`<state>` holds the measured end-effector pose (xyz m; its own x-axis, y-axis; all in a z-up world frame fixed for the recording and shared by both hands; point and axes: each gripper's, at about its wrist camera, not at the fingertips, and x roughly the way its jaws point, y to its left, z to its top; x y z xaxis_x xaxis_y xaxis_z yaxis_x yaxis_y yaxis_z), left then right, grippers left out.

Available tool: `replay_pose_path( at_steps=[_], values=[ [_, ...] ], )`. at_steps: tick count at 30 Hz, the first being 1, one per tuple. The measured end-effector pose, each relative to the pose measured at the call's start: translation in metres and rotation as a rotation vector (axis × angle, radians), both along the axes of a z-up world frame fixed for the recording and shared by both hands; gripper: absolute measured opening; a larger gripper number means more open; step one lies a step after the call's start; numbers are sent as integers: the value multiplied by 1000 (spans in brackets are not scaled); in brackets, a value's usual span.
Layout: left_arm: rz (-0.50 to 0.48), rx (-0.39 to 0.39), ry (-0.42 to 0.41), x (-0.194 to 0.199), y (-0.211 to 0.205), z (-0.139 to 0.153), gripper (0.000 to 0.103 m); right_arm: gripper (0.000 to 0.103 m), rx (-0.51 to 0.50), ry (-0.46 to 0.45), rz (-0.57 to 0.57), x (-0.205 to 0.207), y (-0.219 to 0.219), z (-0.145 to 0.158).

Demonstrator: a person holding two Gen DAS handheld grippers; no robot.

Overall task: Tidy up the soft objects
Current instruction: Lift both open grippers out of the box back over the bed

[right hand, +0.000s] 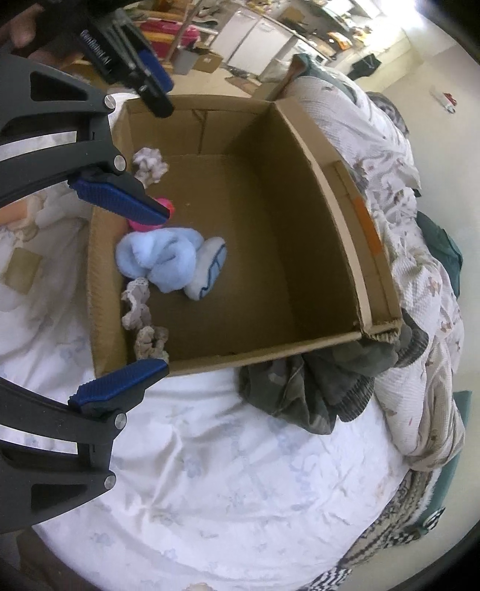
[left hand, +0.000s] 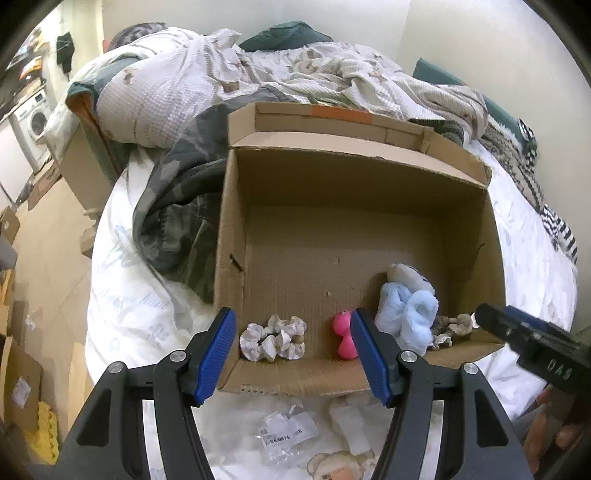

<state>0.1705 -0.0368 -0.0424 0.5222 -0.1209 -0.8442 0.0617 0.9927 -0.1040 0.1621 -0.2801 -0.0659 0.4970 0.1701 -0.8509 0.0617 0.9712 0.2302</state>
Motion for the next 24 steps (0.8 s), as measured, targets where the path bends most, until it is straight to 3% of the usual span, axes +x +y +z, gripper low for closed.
replay_pose_path(
  at_steps=[12,14,16,21,24],
  values=[
    [35,49,-38,-24,20,12,61,79,-75,-13,40,-20,11,6],
    [40,64,-42,-30,22,13,61,92,-92,-33,43,-25,12,10],
    [50,63,-40,-35,24,13,61,103,-77,-47,42,-29,12,13],
    [65,61,-21,-46,28,8,61,103,50,-36,51,-40,8,10],
    [66,77,-9,-51,30,4,61,103,73,-26,66,-48,11,8]
  ],
)
